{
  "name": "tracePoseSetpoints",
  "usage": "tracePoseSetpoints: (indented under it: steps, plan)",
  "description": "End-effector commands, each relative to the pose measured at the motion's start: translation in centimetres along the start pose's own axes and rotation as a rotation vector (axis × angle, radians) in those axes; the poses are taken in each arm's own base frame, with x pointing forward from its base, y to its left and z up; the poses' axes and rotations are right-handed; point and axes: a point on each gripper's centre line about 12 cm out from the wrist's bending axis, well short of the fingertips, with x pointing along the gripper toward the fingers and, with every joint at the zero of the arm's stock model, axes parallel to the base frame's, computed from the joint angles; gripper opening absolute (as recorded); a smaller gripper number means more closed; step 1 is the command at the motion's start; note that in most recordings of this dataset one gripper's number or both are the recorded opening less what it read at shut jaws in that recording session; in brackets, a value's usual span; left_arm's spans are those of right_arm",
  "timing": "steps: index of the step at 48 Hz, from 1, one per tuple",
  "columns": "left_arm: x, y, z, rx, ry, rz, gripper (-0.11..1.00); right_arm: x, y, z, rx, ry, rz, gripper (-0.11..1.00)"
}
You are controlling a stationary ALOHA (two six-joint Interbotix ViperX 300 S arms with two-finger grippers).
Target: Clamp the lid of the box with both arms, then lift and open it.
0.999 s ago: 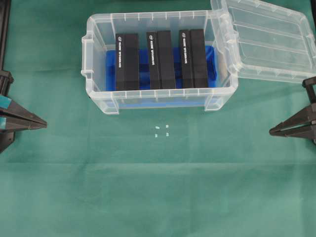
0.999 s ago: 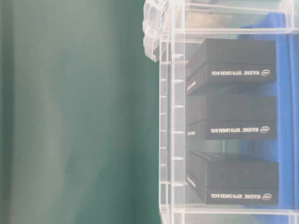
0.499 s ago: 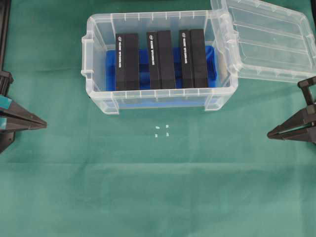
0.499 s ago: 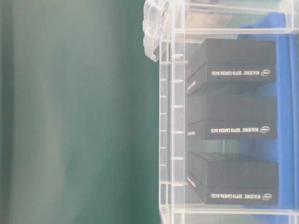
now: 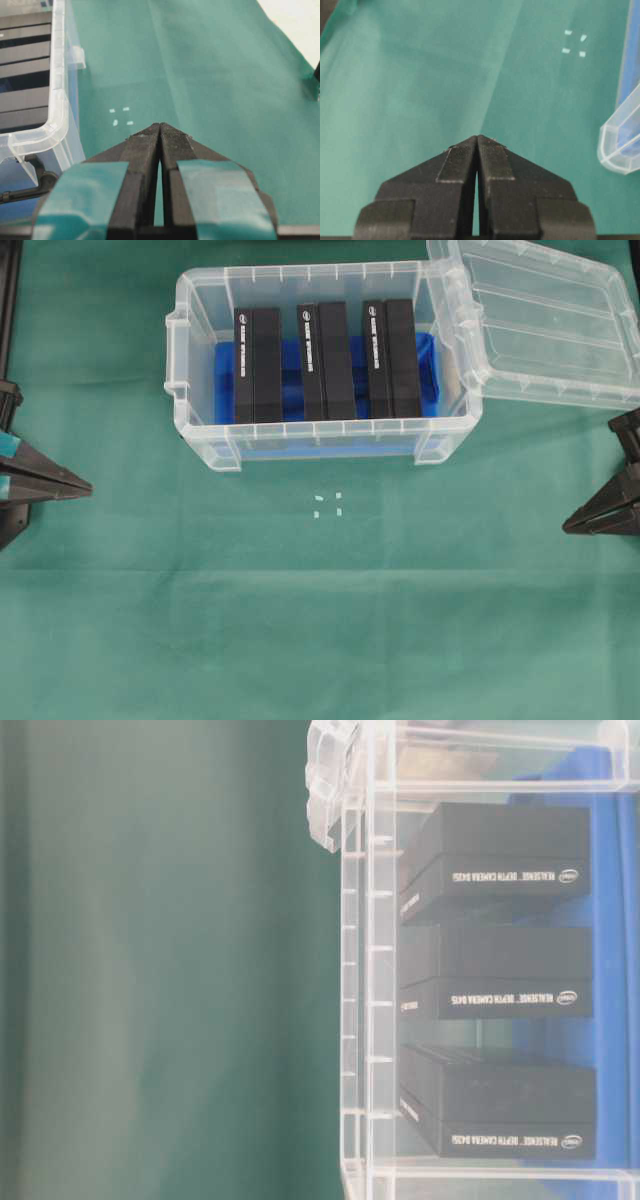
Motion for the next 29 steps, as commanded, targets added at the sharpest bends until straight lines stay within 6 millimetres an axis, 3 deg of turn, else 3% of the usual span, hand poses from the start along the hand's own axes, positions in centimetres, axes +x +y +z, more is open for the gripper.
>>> tracePoseSetpoints:
  steps: [1, 12, 29]
  plan:
    - [-0.1, 0.1, 1.0, 0.002, -0.023, 0.005, 0.01, -0.7, 0.2, 1.6, 0.011, -0.044, 0.004, 0.00]
    - [0.2, 0.7, 0.3, -0.007, 0.016, 0.044, 0.01, -1.6, 0.1, 2.3, -0.030, -0.093, -0.019, 0.00]
    - [0.2, 1.2, -0.1, -0.025, 0.042, 0.075, 0.01, -1.2, 0.0, 2.3, -0.029, -0.098, -0.023, 0.00]
